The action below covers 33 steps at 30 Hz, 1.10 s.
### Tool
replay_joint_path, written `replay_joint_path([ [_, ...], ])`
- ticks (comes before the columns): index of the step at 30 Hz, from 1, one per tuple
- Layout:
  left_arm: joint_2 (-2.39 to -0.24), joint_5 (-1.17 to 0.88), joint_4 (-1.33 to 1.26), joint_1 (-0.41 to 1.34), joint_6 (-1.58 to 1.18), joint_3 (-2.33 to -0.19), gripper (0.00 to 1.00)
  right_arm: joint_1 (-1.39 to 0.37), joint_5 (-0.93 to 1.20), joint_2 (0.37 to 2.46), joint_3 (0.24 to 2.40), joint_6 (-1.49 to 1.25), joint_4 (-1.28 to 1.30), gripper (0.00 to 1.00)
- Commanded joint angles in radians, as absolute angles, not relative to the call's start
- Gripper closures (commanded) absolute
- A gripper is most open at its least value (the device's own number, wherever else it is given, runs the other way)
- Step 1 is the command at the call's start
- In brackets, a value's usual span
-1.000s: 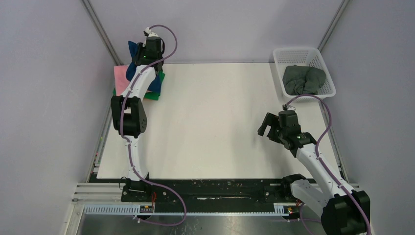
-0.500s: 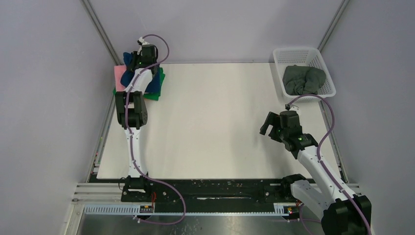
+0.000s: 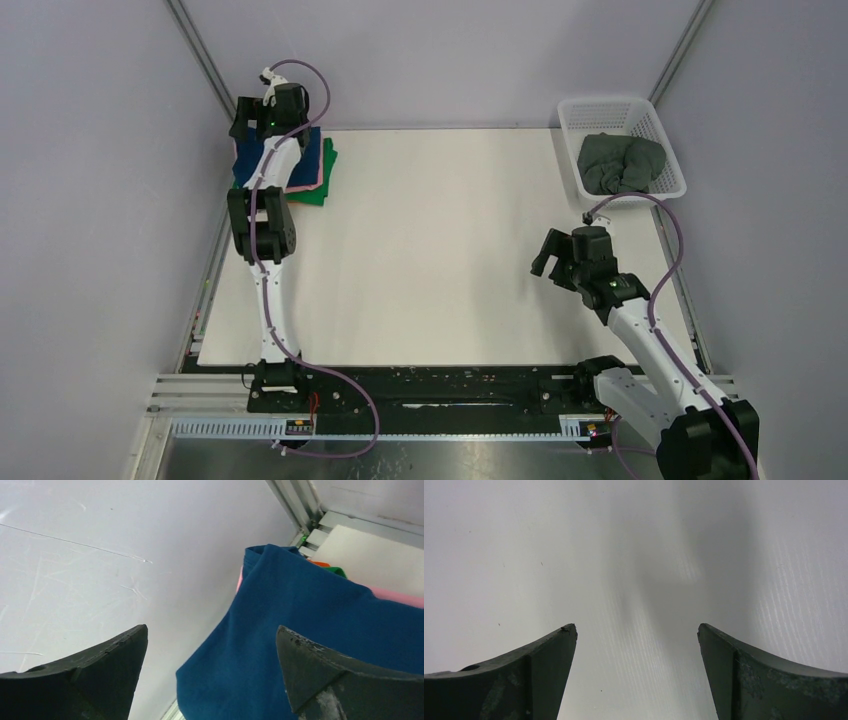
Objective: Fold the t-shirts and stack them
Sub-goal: Put the neatly folded tshirt into the corner of the board with the left arm, then reset both arms
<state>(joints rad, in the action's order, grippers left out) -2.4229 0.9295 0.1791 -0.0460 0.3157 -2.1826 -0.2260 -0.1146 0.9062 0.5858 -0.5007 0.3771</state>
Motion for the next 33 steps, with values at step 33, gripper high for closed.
replay_joint_path([
  [33, -0.8, 0.385, 0.269, 0.416, -0.622, -0.562, 0.01, -0.223, -0.208, 0.722, 0.521, -0.528, 0.362, 0.0],
])
